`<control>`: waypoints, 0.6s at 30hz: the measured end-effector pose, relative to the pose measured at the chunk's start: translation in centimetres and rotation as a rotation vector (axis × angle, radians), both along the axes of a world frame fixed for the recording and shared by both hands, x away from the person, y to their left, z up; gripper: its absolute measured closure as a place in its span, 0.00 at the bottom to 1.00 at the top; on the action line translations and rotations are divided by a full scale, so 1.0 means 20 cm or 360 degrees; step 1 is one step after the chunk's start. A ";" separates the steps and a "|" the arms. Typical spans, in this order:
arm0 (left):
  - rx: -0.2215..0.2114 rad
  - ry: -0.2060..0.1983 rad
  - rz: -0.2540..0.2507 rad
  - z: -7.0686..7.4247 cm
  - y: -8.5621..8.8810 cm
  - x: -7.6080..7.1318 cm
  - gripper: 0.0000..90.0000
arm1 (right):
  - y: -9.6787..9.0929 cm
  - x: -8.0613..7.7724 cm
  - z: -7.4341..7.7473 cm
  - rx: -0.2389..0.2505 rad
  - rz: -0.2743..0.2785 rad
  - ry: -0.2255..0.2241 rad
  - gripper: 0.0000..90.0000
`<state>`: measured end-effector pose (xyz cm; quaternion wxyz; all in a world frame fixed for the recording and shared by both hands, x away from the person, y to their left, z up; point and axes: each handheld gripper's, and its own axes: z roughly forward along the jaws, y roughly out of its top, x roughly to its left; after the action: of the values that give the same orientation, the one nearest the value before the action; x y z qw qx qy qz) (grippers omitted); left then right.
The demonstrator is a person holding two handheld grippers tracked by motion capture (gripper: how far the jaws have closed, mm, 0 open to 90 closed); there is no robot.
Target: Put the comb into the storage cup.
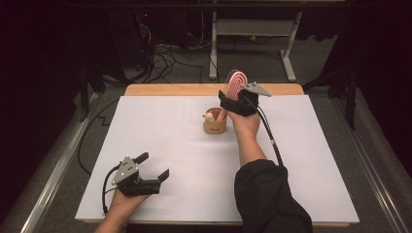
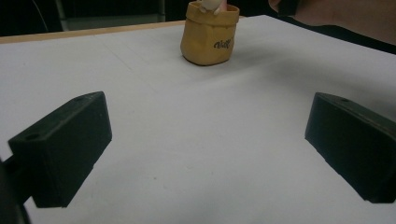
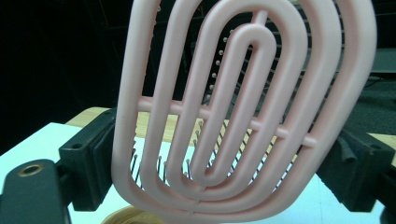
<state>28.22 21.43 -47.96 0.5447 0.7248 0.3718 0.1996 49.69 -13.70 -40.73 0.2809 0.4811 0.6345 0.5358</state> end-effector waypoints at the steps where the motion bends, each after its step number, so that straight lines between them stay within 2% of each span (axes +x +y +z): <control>1: 0.0002 0.0000 0.0001 0.00 0.00 0.00 0.02 | 0.00 0.00 0.00 -0.0002 0.0003 0.0001 0.14; 18: 0.0000 -0.0004 0.0006 0.00 0.00 0.00 0.02 | -0.02 0.00 -0.01 0.0006 -0.0010 0.0023 0.09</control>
<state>28.18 21.43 -47.91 0.5447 0.7238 0.3726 0.2015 49.76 -14.19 -40.84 0.2771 0.4876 0.6340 0.5325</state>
